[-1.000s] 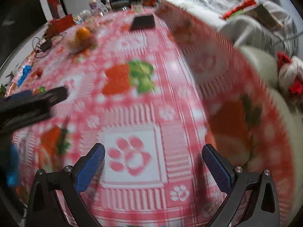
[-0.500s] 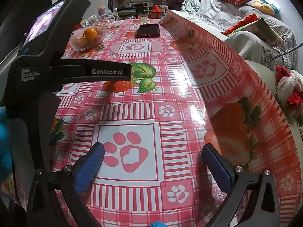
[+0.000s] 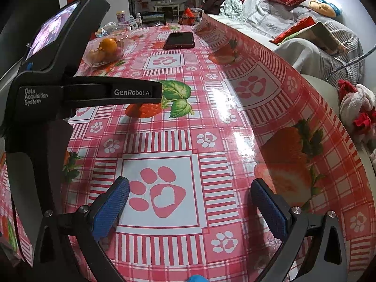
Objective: Organize fruits
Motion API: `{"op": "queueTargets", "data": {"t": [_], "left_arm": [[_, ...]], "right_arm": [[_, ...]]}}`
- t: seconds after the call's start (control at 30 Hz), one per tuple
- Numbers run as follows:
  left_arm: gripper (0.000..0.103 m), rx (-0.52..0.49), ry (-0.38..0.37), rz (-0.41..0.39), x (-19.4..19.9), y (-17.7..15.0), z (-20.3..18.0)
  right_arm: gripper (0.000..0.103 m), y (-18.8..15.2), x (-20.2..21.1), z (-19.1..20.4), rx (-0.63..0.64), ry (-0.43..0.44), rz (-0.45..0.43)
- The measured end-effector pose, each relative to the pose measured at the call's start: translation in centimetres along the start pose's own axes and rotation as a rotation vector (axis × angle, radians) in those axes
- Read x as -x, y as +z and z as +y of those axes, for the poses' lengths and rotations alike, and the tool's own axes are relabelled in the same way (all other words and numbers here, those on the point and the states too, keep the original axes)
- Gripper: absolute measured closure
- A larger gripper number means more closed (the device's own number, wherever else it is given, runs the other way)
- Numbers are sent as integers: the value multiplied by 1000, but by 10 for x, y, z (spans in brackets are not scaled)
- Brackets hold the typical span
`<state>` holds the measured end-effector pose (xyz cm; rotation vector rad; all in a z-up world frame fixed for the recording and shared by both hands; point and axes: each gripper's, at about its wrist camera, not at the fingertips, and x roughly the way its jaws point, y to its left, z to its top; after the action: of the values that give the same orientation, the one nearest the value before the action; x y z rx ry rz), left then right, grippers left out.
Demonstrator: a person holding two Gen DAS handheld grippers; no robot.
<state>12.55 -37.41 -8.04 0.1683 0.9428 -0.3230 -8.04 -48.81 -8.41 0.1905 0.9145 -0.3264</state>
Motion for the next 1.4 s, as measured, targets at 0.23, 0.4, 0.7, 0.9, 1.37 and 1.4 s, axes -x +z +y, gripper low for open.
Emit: {"op": "queueTargets", "data": {"t": [0.23, 0.4, 0.7, 0.9, 1.37, 1.4], "left_arm": [[0, 0, 0, 0, 0, 0, 1], [0, 0, 0, 0, 0, 0, 1], [0, -1, -1, 0, 0, 0, 0], [0, -1, -1, 0, 0, 0, 0], [0, -1, -1, -1, 1, 1, 1], [0, -1, -1, -1, 1, 1, 1]], "right_arm": [[0, 1, -2, 0, -2, -1, 4], [0, 1, -3, 1, -8, -5, 5], [0, 0, -3, 1, -13, -6, -2], [0, 0, -4, 1, -14, -6, -2], [0, 0, -5, 1, -22, -10, 8], [0, 0, -5, 1, -21, -9, 8]]}}
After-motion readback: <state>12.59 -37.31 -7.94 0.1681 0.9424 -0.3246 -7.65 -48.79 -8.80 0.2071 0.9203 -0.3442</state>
